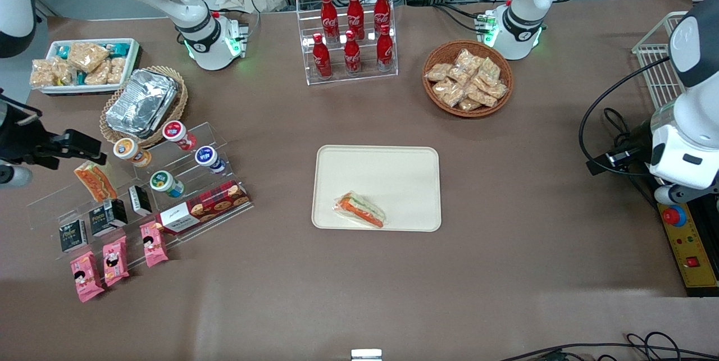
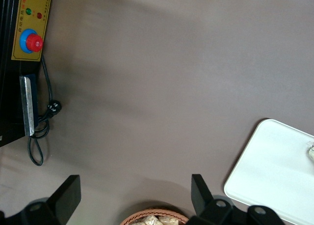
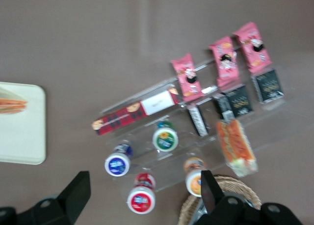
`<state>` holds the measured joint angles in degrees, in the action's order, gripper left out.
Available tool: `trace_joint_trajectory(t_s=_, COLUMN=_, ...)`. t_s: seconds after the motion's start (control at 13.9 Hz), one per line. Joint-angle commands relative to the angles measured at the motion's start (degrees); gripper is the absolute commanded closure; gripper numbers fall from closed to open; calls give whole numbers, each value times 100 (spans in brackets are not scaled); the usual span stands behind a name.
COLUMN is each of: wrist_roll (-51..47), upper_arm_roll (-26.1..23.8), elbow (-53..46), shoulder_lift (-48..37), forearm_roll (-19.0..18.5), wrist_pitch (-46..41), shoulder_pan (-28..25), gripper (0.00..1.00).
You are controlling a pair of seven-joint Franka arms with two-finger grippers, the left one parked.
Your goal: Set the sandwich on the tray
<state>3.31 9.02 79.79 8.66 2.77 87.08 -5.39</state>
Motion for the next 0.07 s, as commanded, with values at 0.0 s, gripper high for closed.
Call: trace_joint_trajectory(t_s=0.0, wrist_roll=-76, upper_arm_roll=169, elbow=89, shoulder_lift=-119, forearm_roll=-162, wrist_pitch=-130, shoulder_pan=-6, gripper=0)
